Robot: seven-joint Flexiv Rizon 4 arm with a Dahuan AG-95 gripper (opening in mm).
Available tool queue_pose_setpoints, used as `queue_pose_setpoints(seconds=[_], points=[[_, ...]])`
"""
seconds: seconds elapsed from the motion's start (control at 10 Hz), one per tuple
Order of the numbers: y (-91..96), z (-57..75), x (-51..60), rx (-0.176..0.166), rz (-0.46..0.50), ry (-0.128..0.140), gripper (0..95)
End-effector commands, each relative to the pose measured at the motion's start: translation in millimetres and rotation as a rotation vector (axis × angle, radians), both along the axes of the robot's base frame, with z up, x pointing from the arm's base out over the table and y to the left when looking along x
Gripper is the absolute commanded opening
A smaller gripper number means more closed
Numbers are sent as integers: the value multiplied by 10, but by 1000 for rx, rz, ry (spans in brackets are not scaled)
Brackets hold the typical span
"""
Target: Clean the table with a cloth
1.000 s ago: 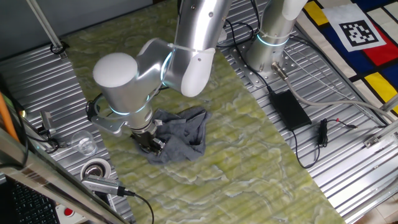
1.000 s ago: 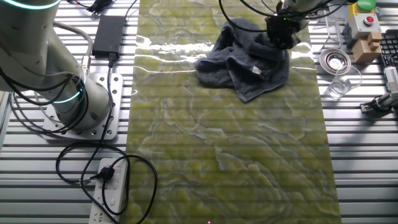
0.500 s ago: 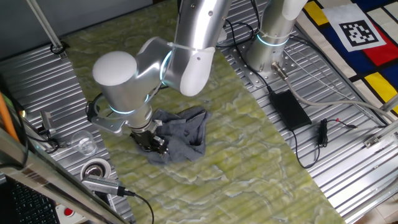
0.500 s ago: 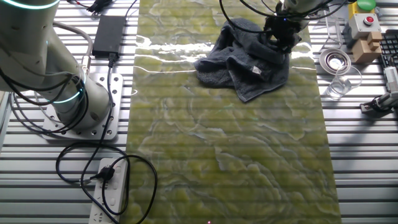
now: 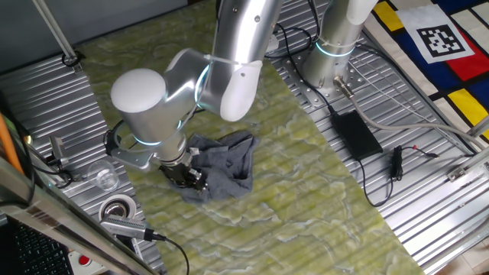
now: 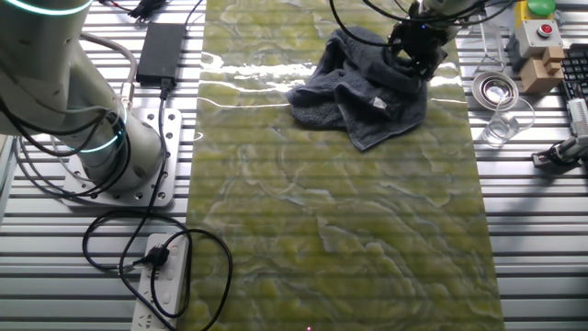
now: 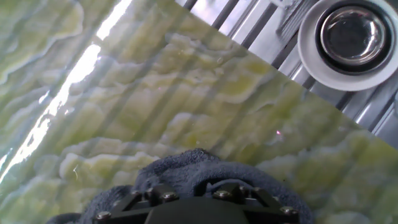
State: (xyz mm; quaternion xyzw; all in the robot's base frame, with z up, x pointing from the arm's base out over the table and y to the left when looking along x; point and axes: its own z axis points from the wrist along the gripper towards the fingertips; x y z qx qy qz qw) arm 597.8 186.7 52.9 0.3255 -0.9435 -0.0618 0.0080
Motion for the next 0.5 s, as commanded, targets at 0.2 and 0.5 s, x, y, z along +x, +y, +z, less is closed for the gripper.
queue_pose_setpoints(seconds=[0.2,0.5], points=[[-2,2,20,1,-5,-2,570],[-12,18,71,2,-7,-3,570]])
